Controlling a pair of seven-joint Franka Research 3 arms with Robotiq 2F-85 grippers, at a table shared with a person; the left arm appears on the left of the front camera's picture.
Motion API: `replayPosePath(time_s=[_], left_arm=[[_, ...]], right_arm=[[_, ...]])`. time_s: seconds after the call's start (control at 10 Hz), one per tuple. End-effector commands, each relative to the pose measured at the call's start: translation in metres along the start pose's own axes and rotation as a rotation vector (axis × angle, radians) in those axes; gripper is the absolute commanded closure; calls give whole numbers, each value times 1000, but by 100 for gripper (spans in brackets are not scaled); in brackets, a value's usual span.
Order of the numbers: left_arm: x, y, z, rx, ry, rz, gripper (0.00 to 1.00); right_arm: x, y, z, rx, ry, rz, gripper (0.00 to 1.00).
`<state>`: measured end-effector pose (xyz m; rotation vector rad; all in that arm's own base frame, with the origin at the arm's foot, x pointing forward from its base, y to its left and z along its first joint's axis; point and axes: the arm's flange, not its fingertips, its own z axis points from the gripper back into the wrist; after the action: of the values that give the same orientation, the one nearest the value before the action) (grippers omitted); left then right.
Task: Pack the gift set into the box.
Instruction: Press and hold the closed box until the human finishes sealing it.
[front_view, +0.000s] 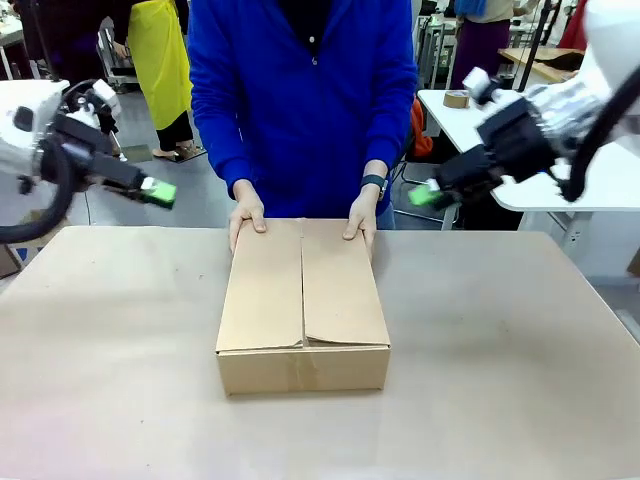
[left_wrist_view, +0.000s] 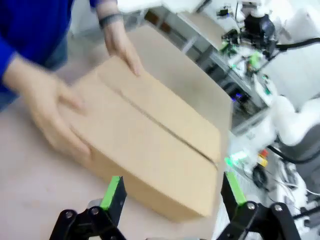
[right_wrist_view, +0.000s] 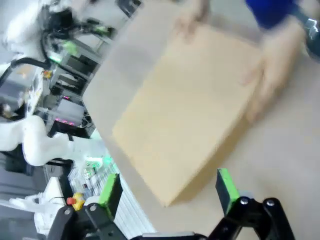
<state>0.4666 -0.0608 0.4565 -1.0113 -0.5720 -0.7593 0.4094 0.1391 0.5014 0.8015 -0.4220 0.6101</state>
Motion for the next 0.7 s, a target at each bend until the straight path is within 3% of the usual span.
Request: replayPosePath(time_s=[0.0, 0.1, 0.2, 0.3, 0.4, 0.5, 0.6], left_arm=[[-2, 14, -45, 23, -324, -462, 0], [-6, 15, -55, 17, -396, -570, 0], [-11, 12, -66, 9, -452, -663, 0], [-12, 7, -74, -34, -446, -715, 0], [-4, 3, -72, -69, -271, -598, 0], [10, 7, -65, 59, -373, -475, 0], [10, 7, -65, 59, -373, -475, 0]], right_arm=[[18, -6, -43, 268, -285, 455, 0], [19, -7, -50, 397, -394, 570, 0], [18, -11, -63, 379, -443, 620, 0], [19, -17, -81, 288, -418, 619, 0], [29, 18, -46, 125, -266, 335, 0], [29, 18, -46, 125, -266, 335, 0], [29, 18, -46, 125, -266, 335, 0]])
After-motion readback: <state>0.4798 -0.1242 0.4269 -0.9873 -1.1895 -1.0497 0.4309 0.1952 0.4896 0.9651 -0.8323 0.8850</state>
